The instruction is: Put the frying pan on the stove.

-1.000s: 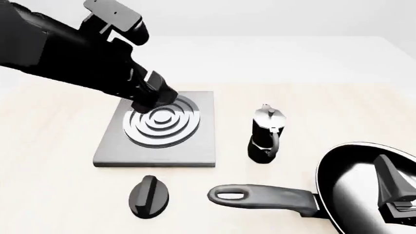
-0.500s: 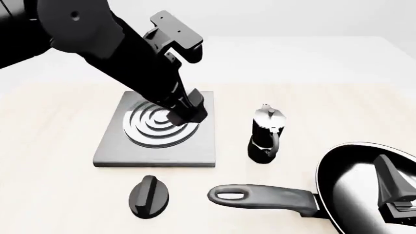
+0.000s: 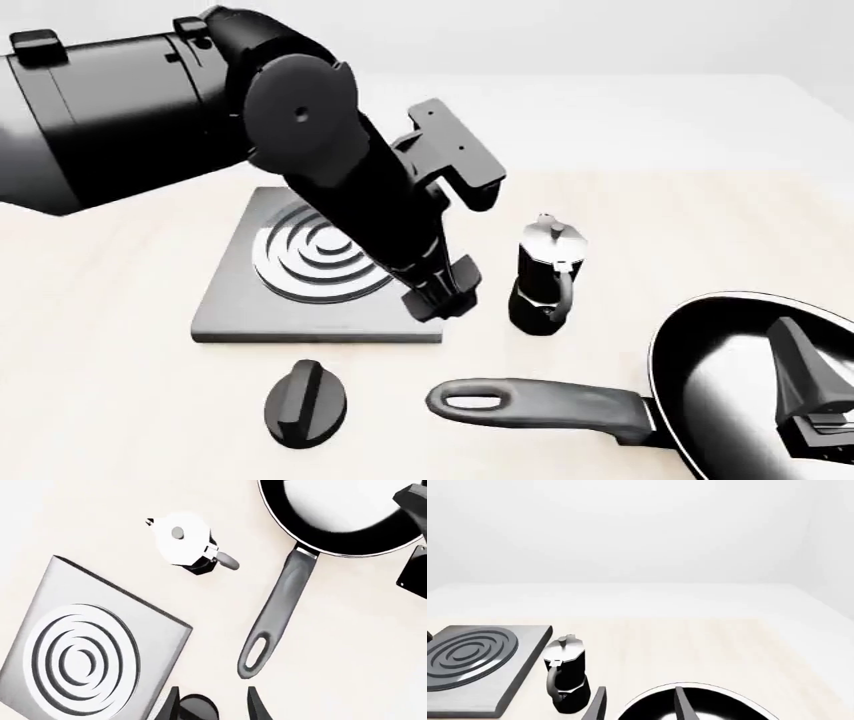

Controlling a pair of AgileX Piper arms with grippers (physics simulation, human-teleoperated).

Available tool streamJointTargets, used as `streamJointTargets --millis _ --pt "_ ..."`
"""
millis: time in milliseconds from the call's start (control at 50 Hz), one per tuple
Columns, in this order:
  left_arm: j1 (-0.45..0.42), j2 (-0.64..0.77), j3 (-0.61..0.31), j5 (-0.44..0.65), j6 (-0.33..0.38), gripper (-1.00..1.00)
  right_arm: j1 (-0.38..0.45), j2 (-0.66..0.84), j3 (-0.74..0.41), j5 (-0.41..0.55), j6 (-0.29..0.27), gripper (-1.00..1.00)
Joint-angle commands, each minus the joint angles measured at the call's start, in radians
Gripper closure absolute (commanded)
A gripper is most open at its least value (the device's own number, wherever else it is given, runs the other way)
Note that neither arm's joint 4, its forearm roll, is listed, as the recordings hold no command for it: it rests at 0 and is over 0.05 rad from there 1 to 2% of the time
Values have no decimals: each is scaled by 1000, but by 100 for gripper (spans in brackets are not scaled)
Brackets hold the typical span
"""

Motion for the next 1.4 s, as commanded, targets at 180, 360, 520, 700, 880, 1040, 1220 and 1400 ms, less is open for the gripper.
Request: streamJointTargets --millis 180,360,520,700,880,1040,1220,1400 --pt "-72 59 18 1 113 -100 0 -1 1 0 0 -100" --pt "-115 83 -9 2 127 -100 0 -1 1 0 1 -100" --pt "-138 103 -12 -12 131 -100 0 -1 1 0 0 -100" --pt "-152 127 -36 -19 133 -100 0 -1 1 0 0 -100" --pt "-168 154 -43 -41 131 -100 0 -1 1 0 1 -100" --pt "-186 182 -60 -59 129 -100 0 -1 1 0 0 -100" --pt "-216 211 -40 -113 103 -100 0 -1 1 0 0 -100" --pt "-207 234 -21 -151 109 -100 0 -1 1 0 1 -100"
